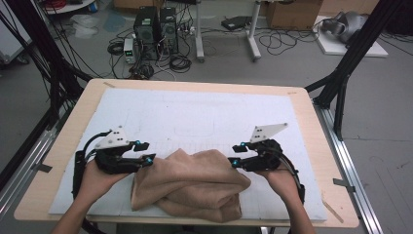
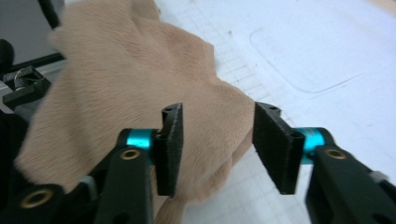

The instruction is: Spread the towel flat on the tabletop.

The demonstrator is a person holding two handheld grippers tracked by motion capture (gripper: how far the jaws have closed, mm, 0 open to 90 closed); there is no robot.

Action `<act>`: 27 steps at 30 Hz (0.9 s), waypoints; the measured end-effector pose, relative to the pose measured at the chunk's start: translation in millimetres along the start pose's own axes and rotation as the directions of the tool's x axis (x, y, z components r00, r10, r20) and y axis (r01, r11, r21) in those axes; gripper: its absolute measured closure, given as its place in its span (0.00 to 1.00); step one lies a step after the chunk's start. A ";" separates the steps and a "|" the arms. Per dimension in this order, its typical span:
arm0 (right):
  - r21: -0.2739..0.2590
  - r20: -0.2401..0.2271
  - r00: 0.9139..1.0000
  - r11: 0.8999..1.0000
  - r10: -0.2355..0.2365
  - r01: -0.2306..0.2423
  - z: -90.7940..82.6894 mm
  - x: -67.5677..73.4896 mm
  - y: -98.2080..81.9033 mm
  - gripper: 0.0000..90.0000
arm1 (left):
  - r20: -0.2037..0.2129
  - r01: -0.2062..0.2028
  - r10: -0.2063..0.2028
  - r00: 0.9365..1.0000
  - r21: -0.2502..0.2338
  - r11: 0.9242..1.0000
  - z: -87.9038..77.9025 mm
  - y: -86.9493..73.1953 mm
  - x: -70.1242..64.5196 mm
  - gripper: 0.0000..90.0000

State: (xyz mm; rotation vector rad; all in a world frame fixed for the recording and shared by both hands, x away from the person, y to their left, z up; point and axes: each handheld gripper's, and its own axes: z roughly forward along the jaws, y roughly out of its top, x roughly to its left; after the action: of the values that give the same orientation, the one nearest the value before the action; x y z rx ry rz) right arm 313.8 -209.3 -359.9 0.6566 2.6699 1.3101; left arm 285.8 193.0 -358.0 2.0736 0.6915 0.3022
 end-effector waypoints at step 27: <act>0.198 -0.130 0.991 0.979 -0.013 0.038 62.7 10.1 -28.0 0.99 | 0.127 -0.004 -0.012 0.992 0.127 0.992 29.8 -33.6 -7.8 0.98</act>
State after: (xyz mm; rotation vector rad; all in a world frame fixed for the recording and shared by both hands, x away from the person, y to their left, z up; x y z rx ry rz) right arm 312.1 -174.2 -419.7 0.5741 2.9310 1.1226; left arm 281.0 182.6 -402.2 2.1908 0.6520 0.1244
